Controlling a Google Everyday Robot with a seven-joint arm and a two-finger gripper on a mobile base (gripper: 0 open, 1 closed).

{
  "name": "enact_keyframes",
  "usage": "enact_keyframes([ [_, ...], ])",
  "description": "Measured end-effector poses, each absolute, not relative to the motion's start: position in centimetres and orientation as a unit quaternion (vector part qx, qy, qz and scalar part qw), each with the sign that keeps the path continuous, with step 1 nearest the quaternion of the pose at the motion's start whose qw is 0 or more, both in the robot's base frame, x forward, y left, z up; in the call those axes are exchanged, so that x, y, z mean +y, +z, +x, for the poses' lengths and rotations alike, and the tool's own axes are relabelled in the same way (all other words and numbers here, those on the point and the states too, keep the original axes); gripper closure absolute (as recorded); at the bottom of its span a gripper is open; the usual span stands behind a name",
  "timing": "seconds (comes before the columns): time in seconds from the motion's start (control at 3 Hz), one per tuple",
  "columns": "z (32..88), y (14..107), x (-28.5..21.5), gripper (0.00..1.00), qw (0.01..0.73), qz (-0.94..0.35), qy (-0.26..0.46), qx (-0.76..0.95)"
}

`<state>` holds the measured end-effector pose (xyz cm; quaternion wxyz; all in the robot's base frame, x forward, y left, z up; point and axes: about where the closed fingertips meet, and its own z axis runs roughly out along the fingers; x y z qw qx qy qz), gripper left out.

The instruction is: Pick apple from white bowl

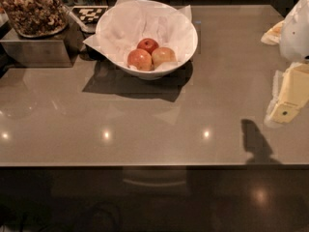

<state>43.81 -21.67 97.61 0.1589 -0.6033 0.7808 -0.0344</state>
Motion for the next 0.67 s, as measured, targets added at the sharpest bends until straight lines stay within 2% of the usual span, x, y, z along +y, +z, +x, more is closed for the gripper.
enact_keyframes([
  [0.67,44.46,98.02,-20.95,0.0,0.169,-0.599,-0.03,0.782],
])
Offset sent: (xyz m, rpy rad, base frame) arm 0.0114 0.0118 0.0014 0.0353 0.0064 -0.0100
